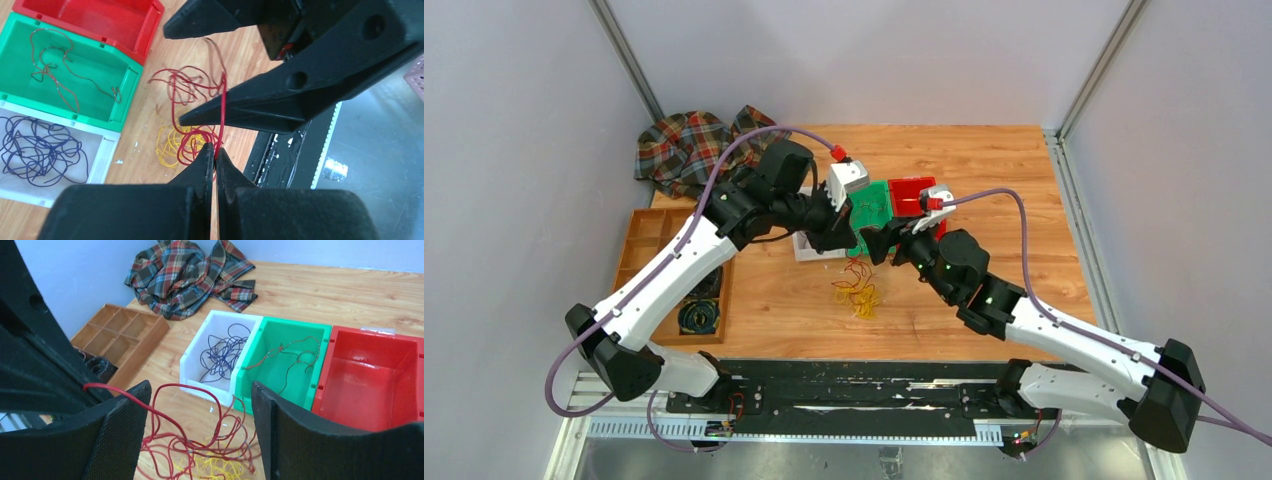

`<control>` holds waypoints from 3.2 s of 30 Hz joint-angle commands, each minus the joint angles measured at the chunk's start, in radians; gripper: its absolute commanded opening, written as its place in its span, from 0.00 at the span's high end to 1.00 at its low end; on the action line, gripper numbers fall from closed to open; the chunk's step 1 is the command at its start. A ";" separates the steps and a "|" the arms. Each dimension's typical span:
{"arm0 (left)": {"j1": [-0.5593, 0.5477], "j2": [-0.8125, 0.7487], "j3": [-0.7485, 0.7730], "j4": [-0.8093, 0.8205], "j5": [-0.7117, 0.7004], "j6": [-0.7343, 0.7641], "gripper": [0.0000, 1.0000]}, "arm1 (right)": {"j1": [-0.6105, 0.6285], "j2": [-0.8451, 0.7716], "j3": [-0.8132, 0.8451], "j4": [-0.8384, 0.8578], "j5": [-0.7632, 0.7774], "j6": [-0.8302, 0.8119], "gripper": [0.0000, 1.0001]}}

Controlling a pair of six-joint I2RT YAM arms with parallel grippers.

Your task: Untangle the cables

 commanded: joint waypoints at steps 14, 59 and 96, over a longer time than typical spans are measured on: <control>-0.010 -0.033 0.145 -0.126 0.164 0.033 0.99 | -0.008 0.041 -0.143 0.212 0.301 0.004 0.35; -0.072 -0.040 0.281 -0.181 -0.011 0.577 1.00 | -0.238 0.117 0.196 0.027 -1.056 0.077 0.24; -0.091 0.005 0.801 -0.176 0.148 0.388 1.00 | -0.135 0.235 -0.194 0.270 -0.425 0.215 0.67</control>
